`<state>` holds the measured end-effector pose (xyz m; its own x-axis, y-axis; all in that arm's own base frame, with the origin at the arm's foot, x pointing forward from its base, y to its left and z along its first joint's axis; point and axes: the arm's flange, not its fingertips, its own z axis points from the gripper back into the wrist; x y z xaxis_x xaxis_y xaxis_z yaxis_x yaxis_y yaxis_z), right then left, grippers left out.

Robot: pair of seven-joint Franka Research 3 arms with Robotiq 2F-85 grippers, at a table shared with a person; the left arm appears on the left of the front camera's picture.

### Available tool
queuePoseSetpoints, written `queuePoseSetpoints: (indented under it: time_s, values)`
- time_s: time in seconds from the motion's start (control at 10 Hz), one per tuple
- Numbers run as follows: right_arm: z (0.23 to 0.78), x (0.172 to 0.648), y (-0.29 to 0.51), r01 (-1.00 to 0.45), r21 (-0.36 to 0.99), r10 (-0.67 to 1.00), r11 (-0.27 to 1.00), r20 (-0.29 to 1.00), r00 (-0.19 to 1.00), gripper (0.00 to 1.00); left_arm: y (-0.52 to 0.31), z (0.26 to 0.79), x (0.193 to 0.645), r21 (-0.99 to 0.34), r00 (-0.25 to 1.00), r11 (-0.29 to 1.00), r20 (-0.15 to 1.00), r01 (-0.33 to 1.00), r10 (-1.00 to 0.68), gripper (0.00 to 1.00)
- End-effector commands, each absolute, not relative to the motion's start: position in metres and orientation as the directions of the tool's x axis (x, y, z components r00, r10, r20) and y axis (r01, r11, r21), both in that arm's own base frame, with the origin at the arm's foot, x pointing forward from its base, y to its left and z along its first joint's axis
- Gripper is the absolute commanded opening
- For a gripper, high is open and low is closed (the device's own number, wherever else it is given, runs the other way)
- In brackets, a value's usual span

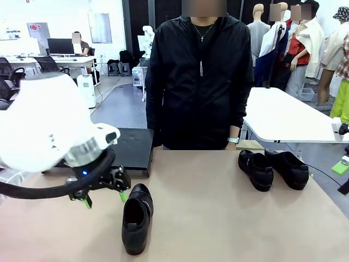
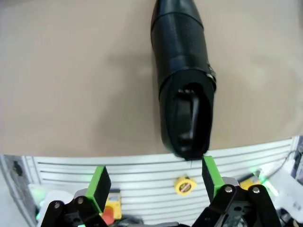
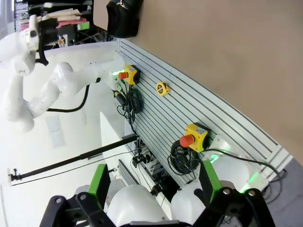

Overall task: Organize the shoes by placing them on the stand.
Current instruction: Place the Shoe from the middle of the table onto the Shoes Stand.

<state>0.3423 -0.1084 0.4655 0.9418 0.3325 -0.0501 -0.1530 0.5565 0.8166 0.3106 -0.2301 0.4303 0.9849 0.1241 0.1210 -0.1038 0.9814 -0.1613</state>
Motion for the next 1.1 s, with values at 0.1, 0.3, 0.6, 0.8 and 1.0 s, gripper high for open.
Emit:
queuePoseSetpoints:
  time_s: [0.1,0.3,0.6,0.8,1.0]
  values:
    - [0.469,0.342,-0.107,-0.130,0.825,0.314,0.550,-0.060,0.948,1.00,-0.249,0.390,0.335,-0.118,0.986,0.982,0.064,-0.149,0.157,1.00]
    - [0.469,0.342,-0.107,-0.130,0.825,0.314,0.550,-0.060,0.948,1.00,-0.251,0.362,0.349,-0.083,0.987,0.983,0.009,-0.162,0.163,1.00]
    - [0.469,0.342,-0.107,-0.130,0.825,0.314,0.550,-0.060,0.948,1.00,-0.255,0.353,0.351,-0.076,0.984,0.984,0.061,-0.160,0.165,0.42]
    - [0.469,0.342,-0.107,-0.130,0.825,0.314,0.550,-0.060,0.948,1.00,-0.255,0.355,0.351,-0.117,0.985,0.984,0.092,-0.137,0.148,0.00]
    - [0.469,0.342,-0.107,-0.130,0.825,0.314,0.550,-0.060,0.948,1.00,-0.255,0.354,0.352,-0.114,0.983,0.985,0.115,-0.131,0.144,0.00]
